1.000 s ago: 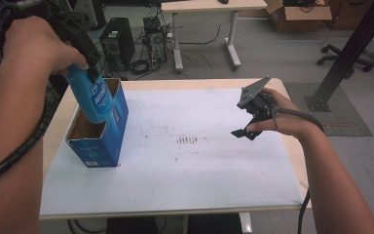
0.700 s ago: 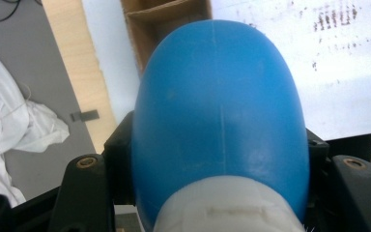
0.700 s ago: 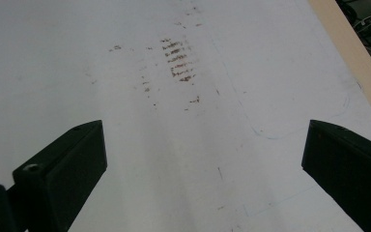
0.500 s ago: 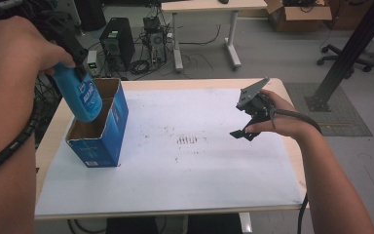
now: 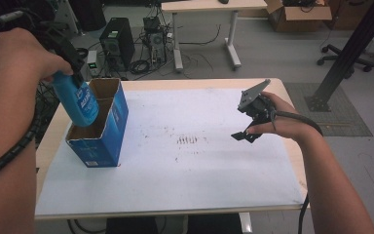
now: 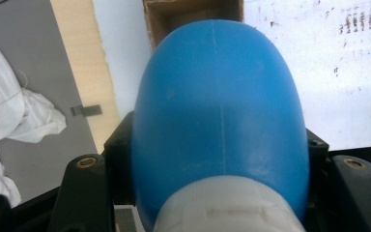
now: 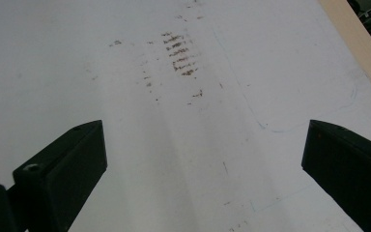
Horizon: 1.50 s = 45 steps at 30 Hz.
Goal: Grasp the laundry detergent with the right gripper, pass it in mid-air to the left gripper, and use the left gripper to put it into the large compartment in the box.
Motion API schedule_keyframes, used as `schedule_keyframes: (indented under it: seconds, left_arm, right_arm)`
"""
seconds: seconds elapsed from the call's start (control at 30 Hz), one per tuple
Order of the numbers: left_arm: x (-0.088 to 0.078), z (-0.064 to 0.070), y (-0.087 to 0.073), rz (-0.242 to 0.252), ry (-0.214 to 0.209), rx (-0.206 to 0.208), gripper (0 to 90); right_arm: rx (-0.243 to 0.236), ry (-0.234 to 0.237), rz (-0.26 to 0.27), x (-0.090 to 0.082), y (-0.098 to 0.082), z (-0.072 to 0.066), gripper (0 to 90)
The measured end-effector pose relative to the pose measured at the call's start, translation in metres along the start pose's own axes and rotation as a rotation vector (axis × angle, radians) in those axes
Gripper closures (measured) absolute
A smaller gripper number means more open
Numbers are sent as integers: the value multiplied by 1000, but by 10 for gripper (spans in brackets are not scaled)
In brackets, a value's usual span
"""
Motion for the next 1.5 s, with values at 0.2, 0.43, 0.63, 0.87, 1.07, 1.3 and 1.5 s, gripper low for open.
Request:
schedule_keyframes:
  seconds: [0.2,0.43,0.63,0.87,1.07,1.3,1.5]
  left_arm:
    - [18,-1,2,-13,-5,8,387]
    - [35,-1,4,-22,-10,11,387]
    - [48,-3,5,-20,-14,5,386]
    - [65,-5,5,-20,-11,-3,386]
    - [81,-7,6,-16,-8,-6,386]
    - [101,-6,7,-28,-7,-10,386]
    - [114,-4,8,-30,-9,-6,386]
  right_arm:
    - [1,-1,1,-1,-1,-1,20]
    - [2,1,5,0,0,-2,20]
    - [-4,6,3,3,1,-3,20]
    - [-3,6,6,3,3,-4,20]
    - [-11,8,1,4,3,-5,20]
    - [-9,6,-13,3,2,-3,20]
    - [-13,16,-57,2,1,-1,20]
Point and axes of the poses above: each handheld gripper's, and its own axes: x roughly forward along the jaws, y roughly out of its top, z roughly to its right, the point moved 4 cm from there along x, roughly forward along the jaws, and after that the axes turned 15 degrees about x, right-handed, at the moved point
